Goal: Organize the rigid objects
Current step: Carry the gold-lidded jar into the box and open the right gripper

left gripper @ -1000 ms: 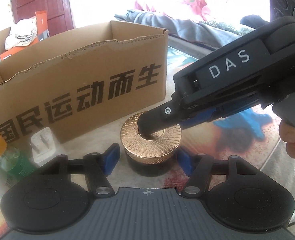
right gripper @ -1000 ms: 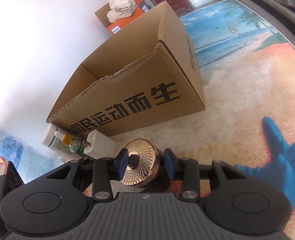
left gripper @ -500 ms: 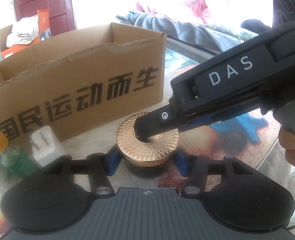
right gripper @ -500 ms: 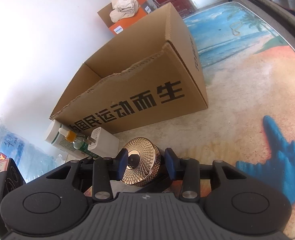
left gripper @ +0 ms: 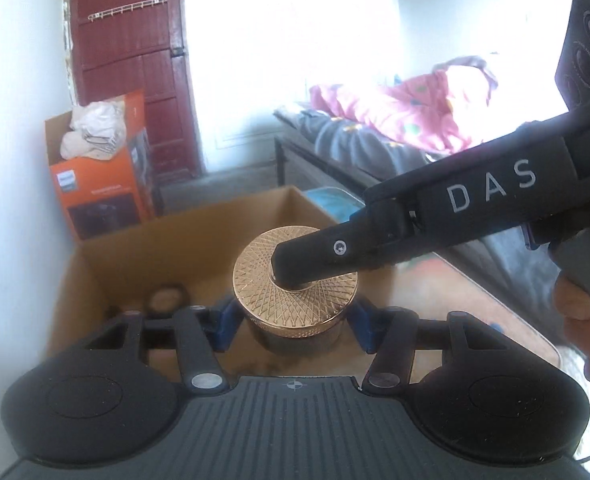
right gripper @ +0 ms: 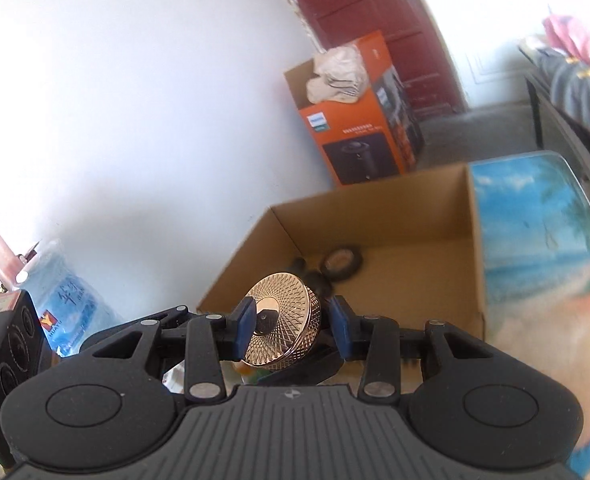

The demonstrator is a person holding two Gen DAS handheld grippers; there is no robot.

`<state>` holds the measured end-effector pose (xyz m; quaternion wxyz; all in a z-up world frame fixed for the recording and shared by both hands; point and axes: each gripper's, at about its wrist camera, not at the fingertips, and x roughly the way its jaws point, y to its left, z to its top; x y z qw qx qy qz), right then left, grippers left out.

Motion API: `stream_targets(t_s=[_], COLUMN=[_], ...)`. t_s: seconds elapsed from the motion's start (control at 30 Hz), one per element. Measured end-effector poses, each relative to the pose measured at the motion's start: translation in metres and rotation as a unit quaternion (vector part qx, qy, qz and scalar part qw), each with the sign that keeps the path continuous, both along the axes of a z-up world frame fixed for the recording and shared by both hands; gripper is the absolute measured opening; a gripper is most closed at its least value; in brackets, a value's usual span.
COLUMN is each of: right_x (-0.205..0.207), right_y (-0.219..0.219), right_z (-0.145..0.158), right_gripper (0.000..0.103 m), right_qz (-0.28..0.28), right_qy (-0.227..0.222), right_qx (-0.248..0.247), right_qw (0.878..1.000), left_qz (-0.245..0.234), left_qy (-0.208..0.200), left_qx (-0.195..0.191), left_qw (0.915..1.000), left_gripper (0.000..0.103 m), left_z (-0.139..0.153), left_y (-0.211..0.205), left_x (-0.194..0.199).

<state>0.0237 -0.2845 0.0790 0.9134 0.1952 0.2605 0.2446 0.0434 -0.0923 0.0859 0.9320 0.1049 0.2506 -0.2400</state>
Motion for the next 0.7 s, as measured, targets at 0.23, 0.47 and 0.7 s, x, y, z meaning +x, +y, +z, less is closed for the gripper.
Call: stream_targets(t_s=[0.23, 0.47, 0.7], right_x=[0.086, 0.184, 0.245], right_y=[0.022, 0.033, 0.036], right_z=[0.021, -0.007, -0.04], right_gripper=[0.044, 0.045, 0.045], right_qz=[0.024, 0.04, 0.049], right_qy=[0.045, 0.144, 0.205], right_qx=[-0.039, -0.056, -0.069], right_qw=[0.998, 0.987, 0.975], left_qz=[0.025, 0.066, 0.108], left_qy=[0.084, 0.2, 0.289], left_qx=[-0.002, -0.016, -0.026], left_qw=[0.9962, 0.9774, 0.9509], left_gripper=[0.055, 0.056, 0.056], left_z=[0.006, -0.027, -0.053], left_y=[0.002, 0.011, 0.011], left_x=[0.088, 0.162, 0.211])
